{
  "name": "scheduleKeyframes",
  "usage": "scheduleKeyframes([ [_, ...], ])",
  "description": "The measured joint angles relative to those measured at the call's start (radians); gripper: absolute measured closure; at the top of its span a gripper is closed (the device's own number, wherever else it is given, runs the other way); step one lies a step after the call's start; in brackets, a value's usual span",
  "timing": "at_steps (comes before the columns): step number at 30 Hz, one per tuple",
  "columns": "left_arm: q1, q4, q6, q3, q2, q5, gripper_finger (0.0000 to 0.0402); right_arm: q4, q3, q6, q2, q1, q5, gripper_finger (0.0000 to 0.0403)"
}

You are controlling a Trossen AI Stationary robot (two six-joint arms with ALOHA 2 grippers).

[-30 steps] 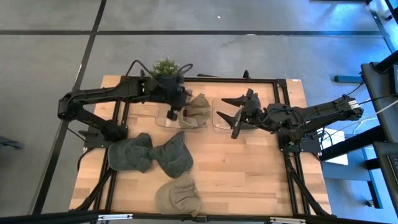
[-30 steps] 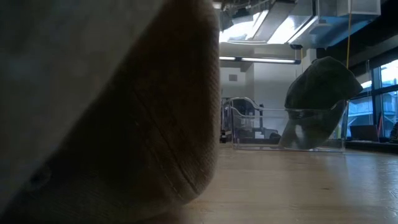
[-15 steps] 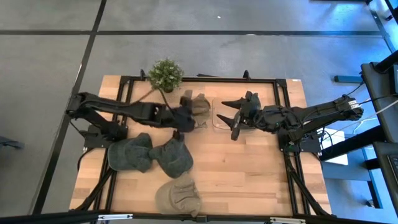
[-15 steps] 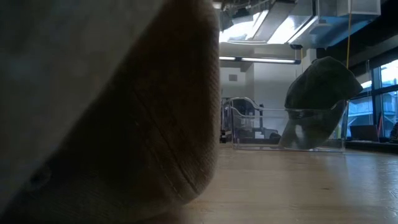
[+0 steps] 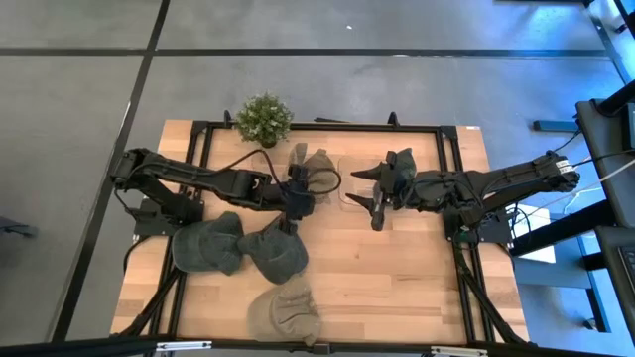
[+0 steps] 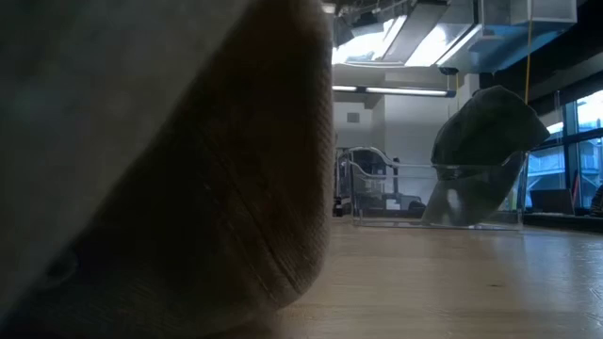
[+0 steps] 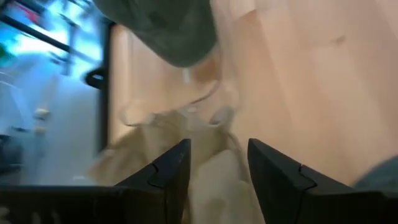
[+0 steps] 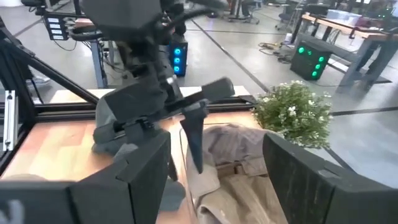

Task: Pick & Place hat
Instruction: Put the right brown cap into the left transparent bin

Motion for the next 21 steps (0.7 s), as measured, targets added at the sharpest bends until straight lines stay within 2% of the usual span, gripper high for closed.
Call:
scheduleKeyframes([
  [5,0.024,-0.051,-0.035,0.000,0.000,0.115,0.0247,0.000,0.000,-0.002,0.000,0.000,0.000,0.0147],
  [21,0.035,-0.084,0.003,0.000,0.000,0.107,0.0247,-0.005,0.000,-0.004,0.000,0.000,0.000,0.0147],
])
